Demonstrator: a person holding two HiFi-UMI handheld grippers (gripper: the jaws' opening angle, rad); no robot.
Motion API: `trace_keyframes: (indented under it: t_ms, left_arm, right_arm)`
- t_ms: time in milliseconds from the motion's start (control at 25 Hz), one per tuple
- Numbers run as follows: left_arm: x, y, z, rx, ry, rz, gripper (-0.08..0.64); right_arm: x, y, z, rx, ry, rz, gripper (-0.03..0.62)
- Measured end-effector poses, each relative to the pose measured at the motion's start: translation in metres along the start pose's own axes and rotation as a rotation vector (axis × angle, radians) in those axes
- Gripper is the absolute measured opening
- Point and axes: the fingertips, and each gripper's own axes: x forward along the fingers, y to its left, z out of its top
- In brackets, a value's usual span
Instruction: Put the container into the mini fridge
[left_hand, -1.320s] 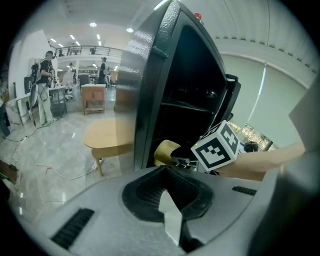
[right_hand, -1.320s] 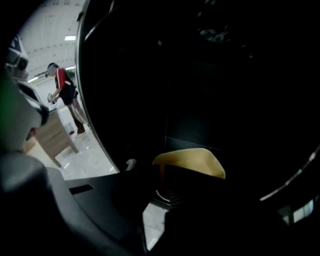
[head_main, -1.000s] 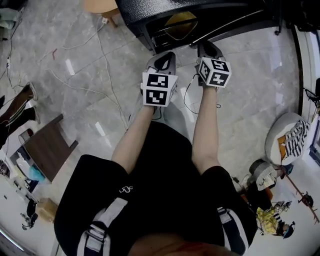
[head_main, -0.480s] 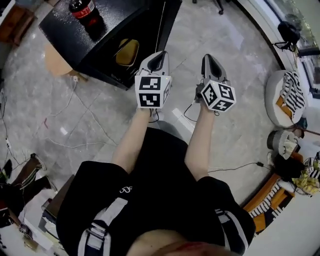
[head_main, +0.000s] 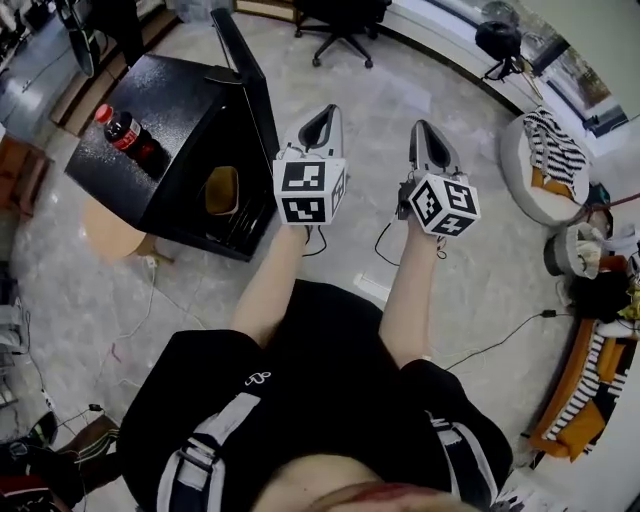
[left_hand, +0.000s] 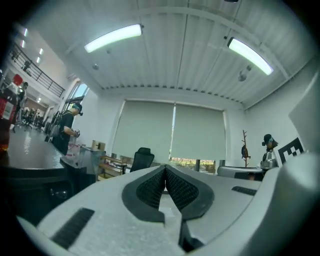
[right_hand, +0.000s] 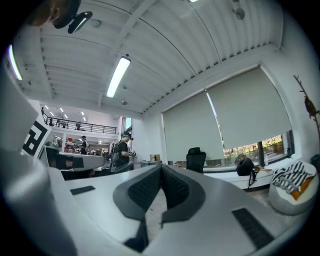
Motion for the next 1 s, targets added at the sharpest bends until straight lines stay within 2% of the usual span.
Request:
trace_keyframes:
  t_ms: [160, 360, 1000]
  left_arm:
    - [0.010, -0.022, 0.019, 0.030, -0.034, -0.045, 0.006]
    - [0.016, -0.034, 0.021, 0.055, -0.034, -0.076, 0.006]
    - [0.014, -0.042, 0.021, 0.068, -0.038, -0.080, 0.006]
  right_arm:
    - [-0.004, -0.018, 0.014, -0.004, -0.027, -0.031, 0.012]
    - [-0.006, -0.027, 0.019, -0.012, -0.036, -0.044, 0.012]
    - [-0.010, -0.033, 0.029, -0.012, -0.074, -0.052, 0.012]
